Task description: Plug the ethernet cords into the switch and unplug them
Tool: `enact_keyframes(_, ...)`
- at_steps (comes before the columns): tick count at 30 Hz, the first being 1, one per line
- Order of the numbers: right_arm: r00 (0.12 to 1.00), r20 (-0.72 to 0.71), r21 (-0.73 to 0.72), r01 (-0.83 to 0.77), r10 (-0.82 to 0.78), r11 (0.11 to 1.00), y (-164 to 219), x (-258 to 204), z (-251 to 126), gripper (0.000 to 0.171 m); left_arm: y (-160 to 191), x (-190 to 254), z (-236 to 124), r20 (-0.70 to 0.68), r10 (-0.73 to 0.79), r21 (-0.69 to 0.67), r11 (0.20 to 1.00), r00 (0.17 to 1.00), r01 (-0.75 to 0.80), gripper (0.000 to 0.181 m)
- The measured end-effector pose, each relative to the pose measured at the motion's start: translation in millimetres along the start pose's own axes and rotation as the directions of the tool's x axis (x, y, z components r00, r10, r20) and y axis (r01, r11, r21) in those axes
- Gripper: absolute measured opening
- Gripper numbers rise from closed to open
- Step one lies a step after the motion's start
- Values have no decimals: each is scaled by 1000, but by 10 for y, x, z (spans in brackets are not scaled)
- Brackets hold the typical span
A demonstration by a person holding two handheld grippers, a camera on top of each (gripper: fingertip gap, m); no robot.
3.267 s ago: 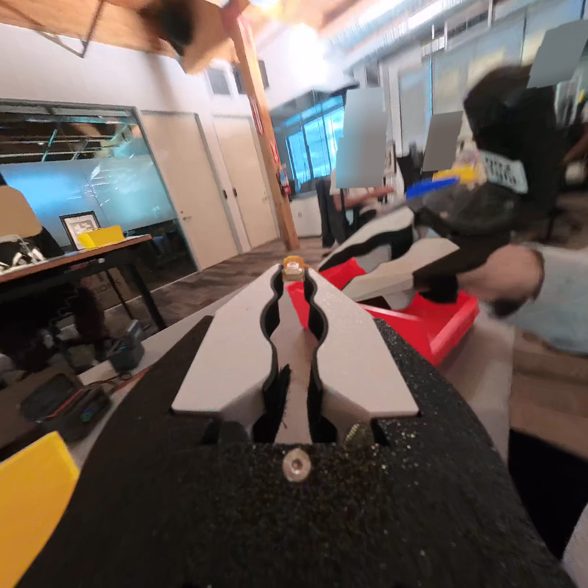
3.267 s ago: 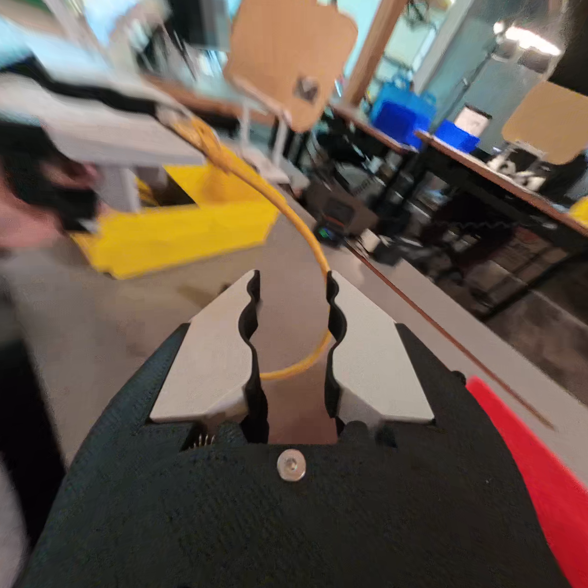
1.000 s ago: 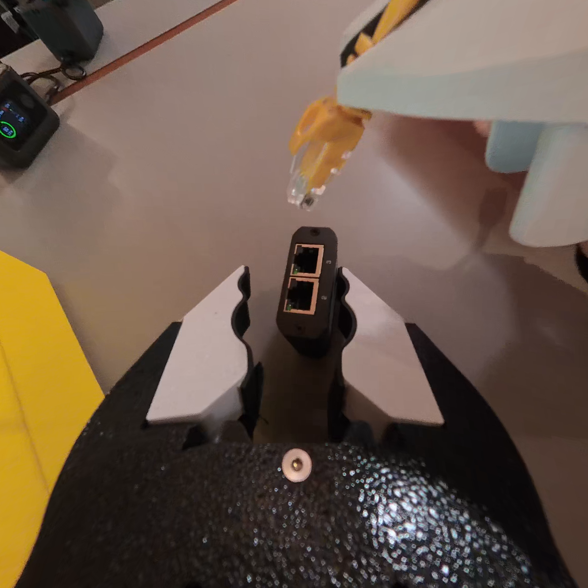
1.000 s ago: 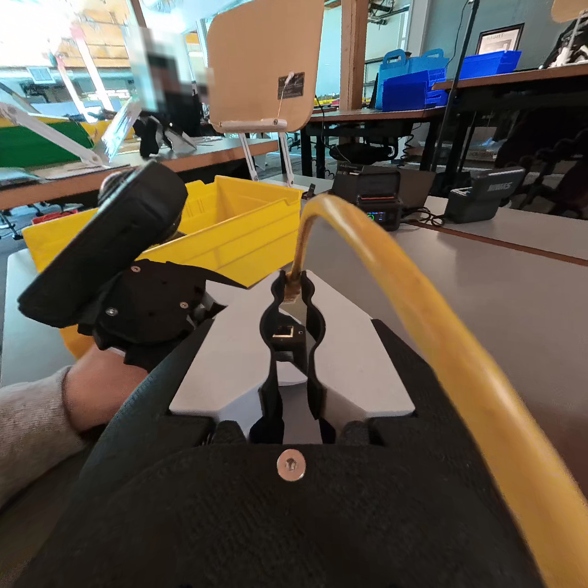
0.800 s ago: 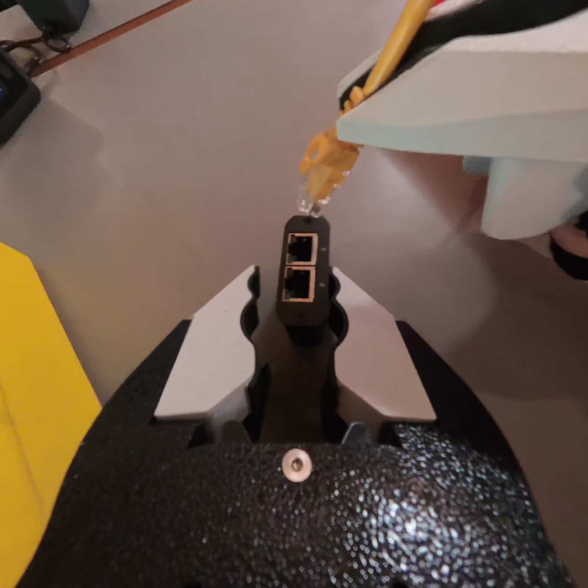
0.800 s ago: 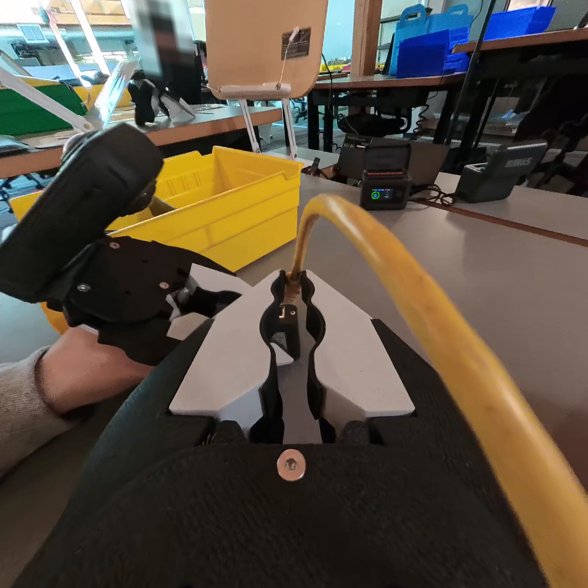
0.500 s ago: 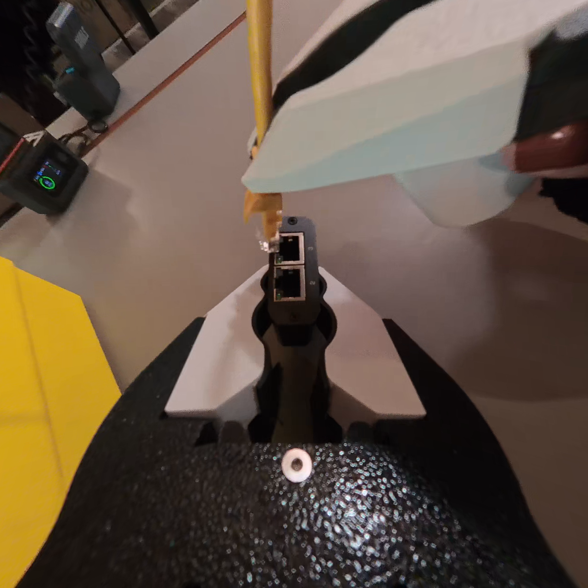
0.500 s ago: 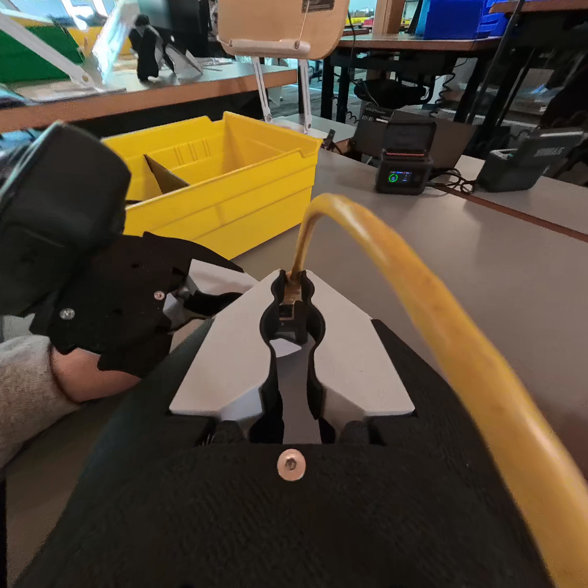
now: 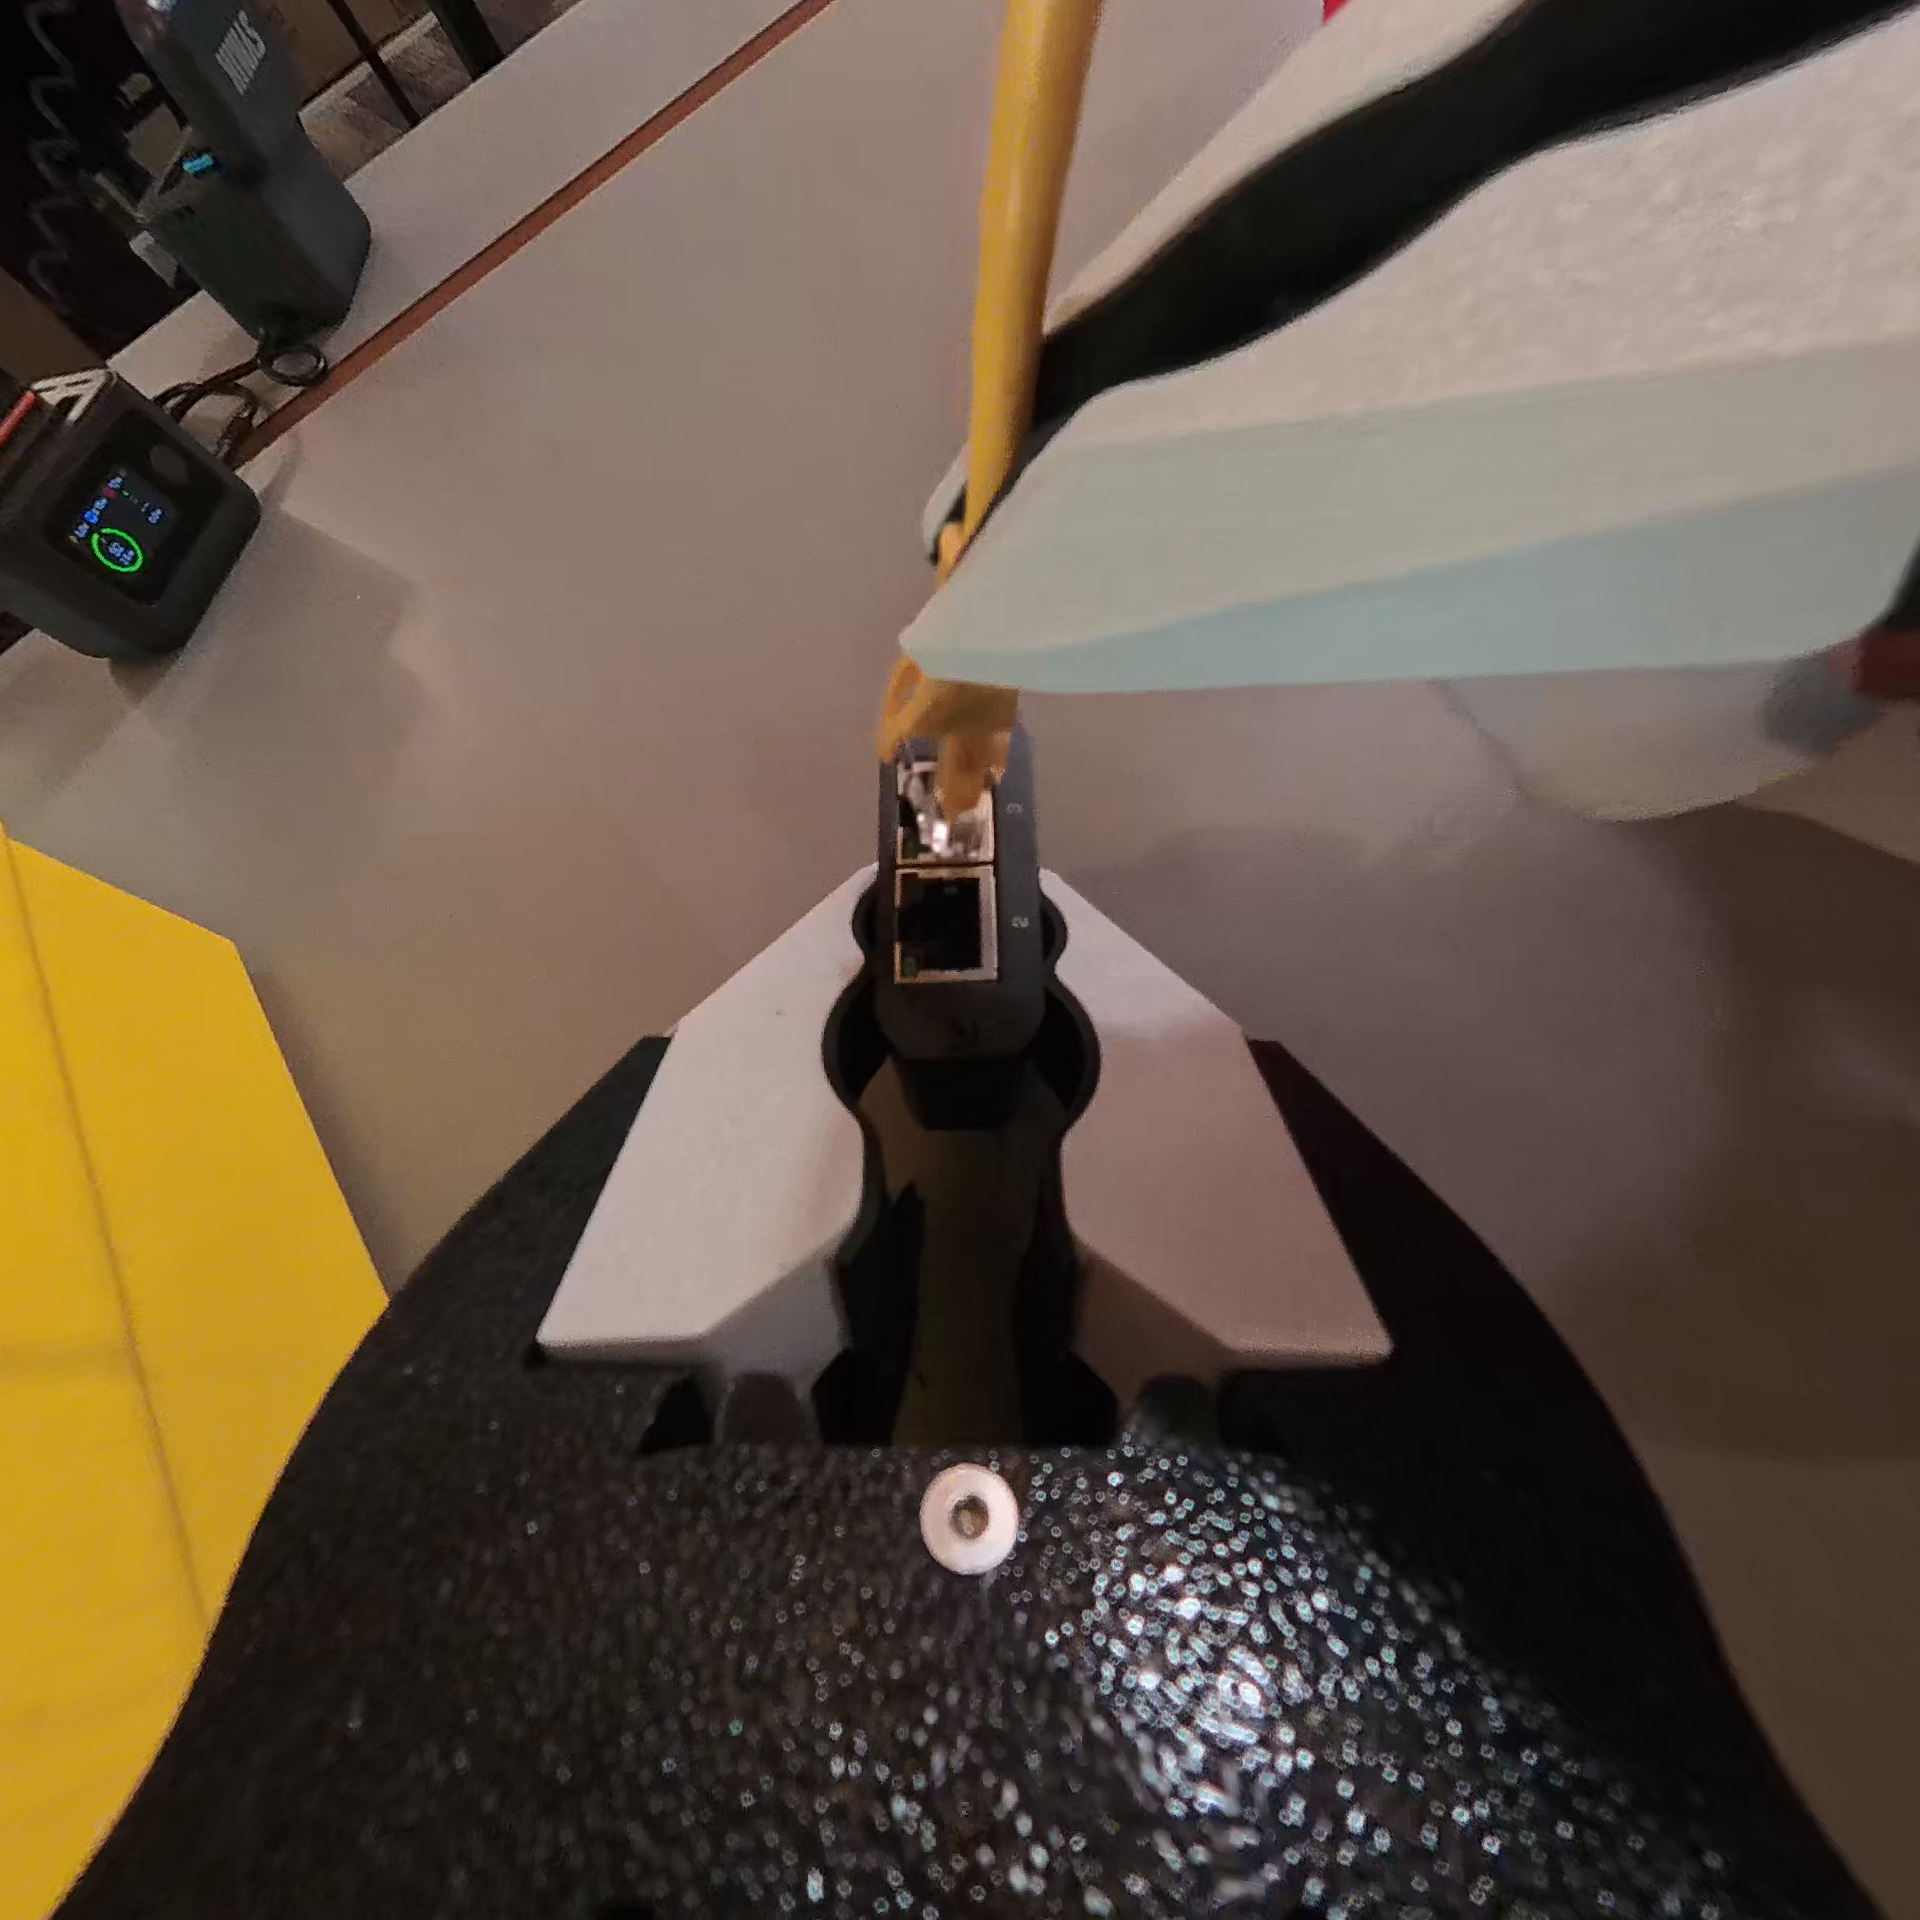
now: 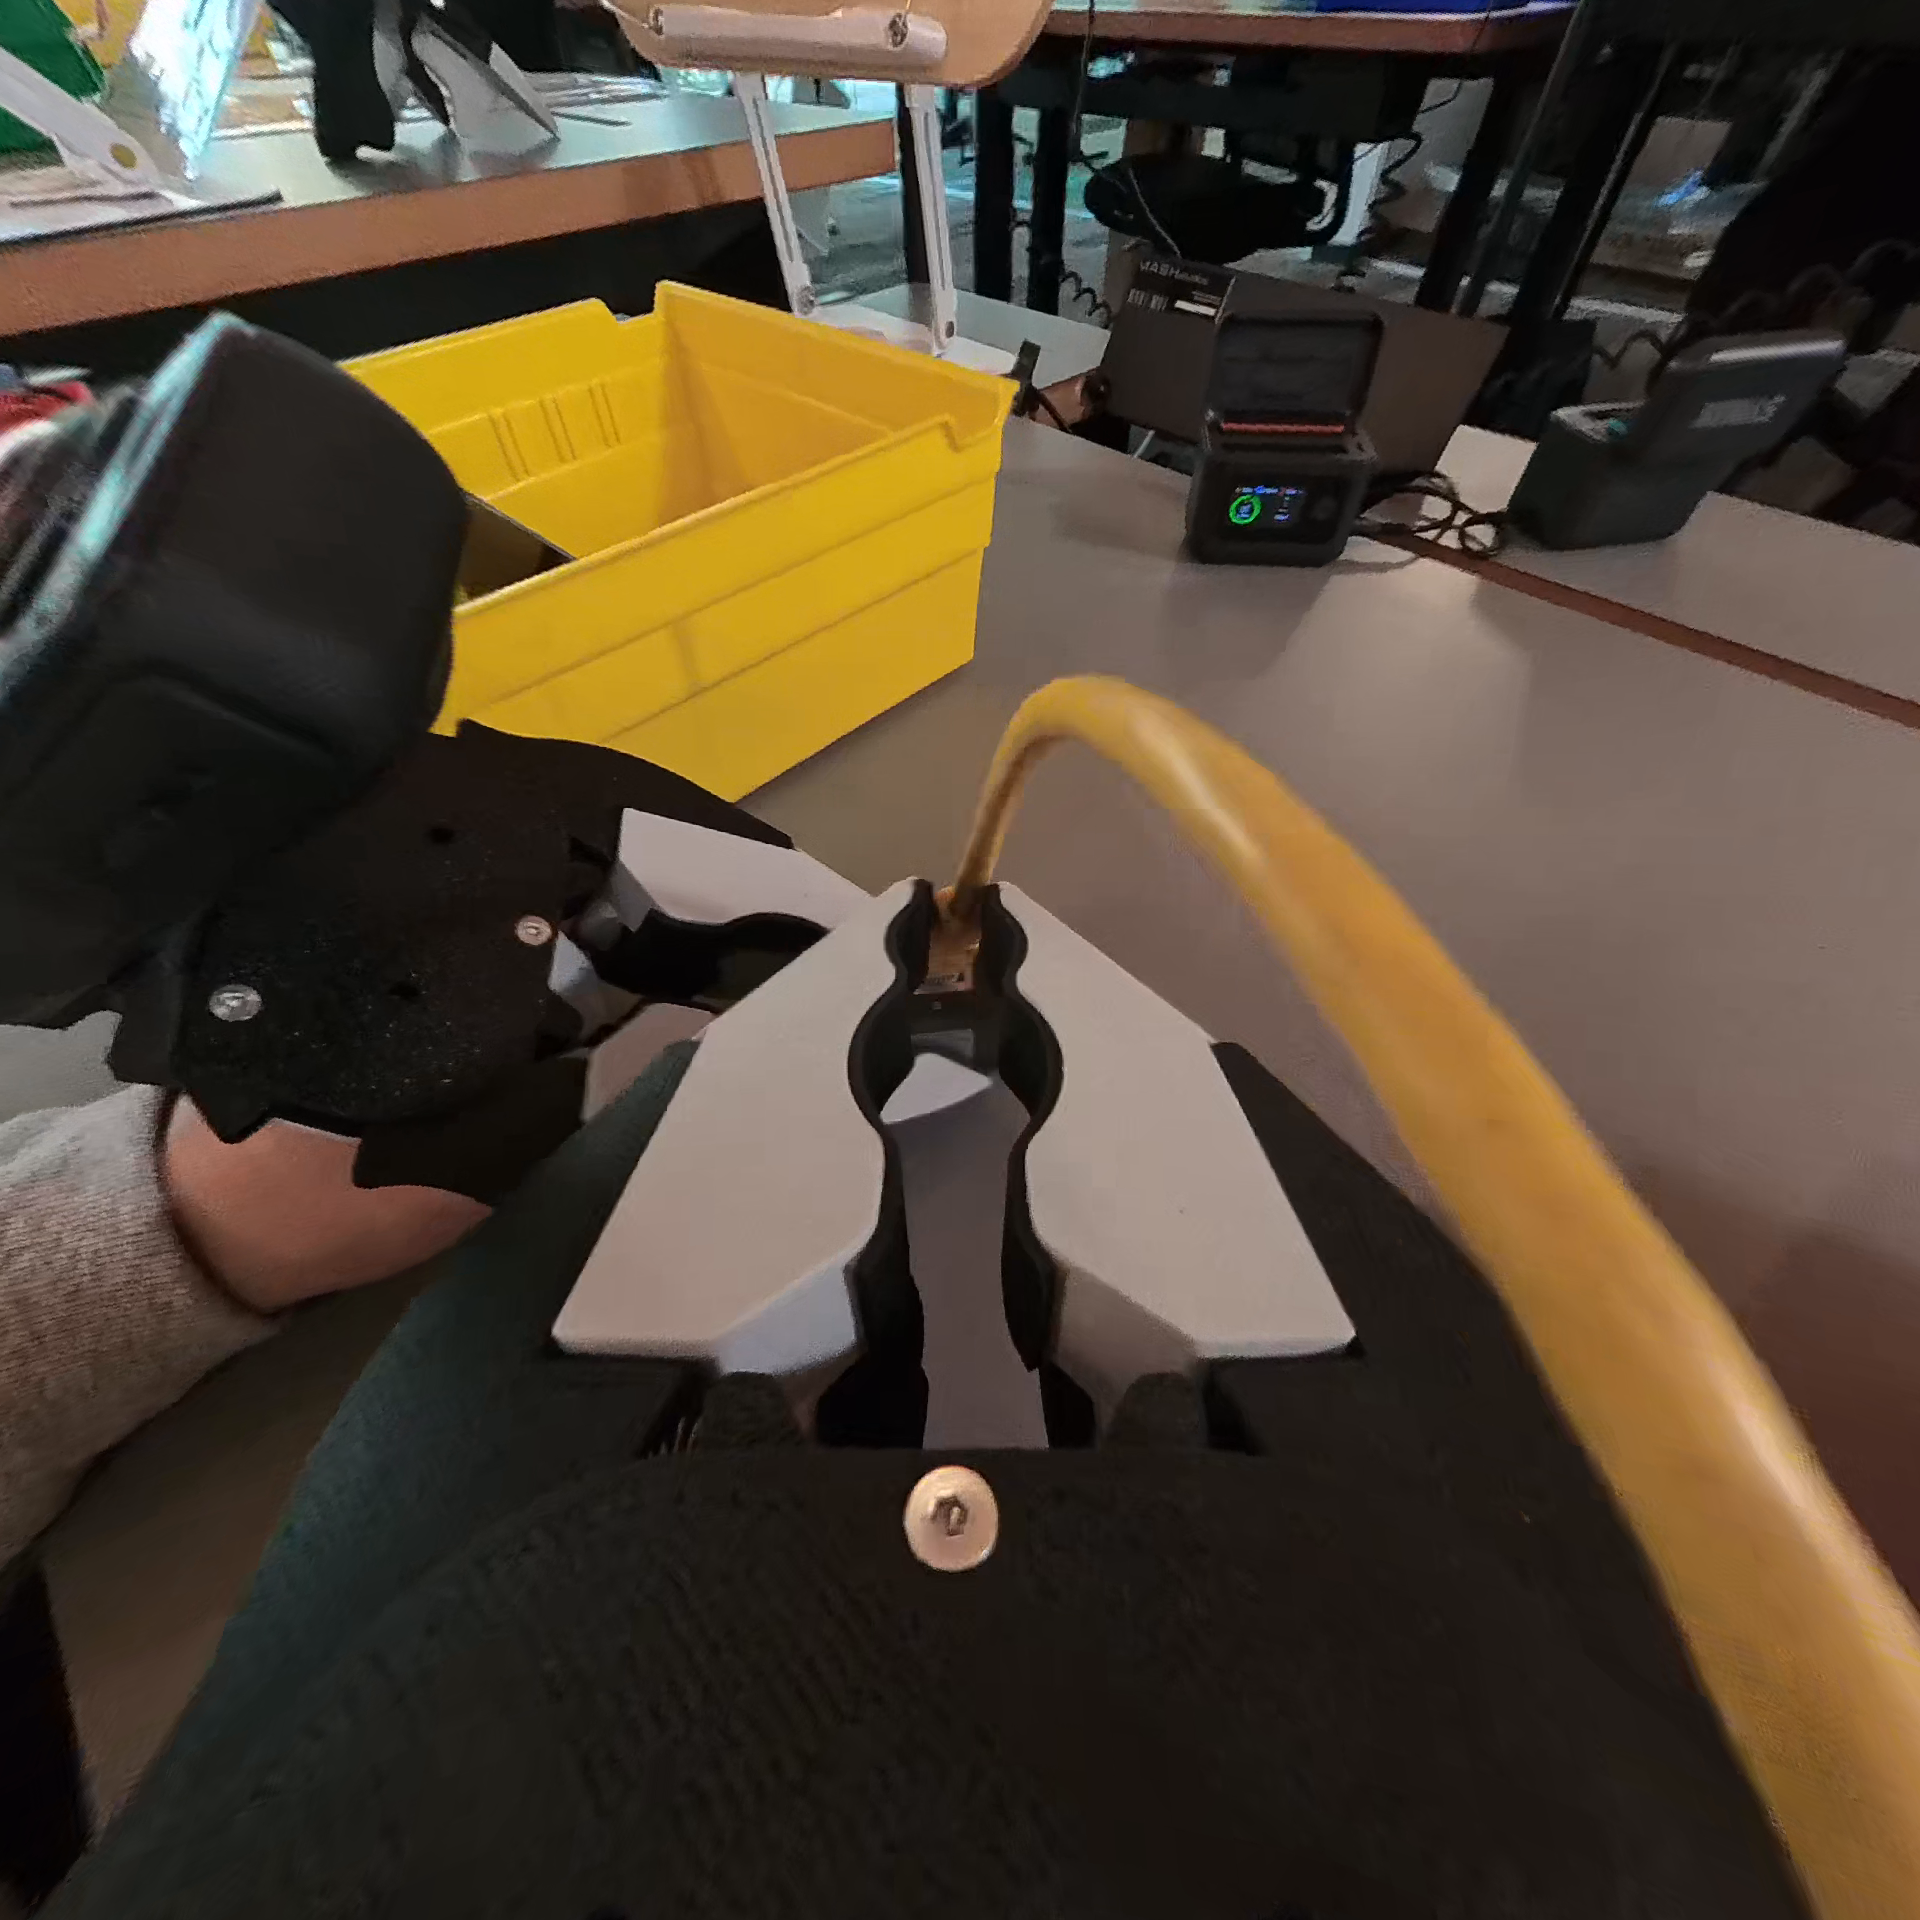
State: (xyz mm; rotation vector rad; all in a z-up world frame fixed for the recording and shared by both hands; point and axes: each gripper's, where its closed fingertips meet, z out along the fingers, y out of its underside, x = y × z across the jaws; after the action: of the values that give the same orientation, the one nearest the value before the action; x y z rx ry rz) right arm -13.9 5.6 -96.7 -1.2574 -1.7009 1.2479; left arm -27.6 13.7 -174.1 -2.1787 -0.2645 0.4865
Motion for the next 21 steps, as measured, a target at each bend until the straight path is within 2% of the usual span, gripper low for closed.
enact_keyframes(8,992,-27,2,120,-119,993,67,-44,49,7,-5,15,-2,8,31,2,1000,999,-31,21)
enact_keyframes(13,998,53,0,-13,13,1000,113,-22,56,7,-3,33,8,0,41,-7,999,999,-41,21)
enact_keyframes(18,1000,30,36,0,-1,999,83,-11,85,8,-8,-5,22,-6,-8,-2,1000,1000,8,21)
enact_keyframes(19,1000,-12,47,22,-21,999,77,13,81,15,-12,-18,30,4,-13,-3,1000,1000,13,21)
enact_keyframes(20,998,-53,64,47,-44,997,67,25,65,31,-10,-44,41,21,-27,-9,1000,999,28,21)
enact_keyframes(21,996,-69,86,66,-60,994,55,0,37,37,-7,-65,51,28,-49,-15,999,998,50,20)
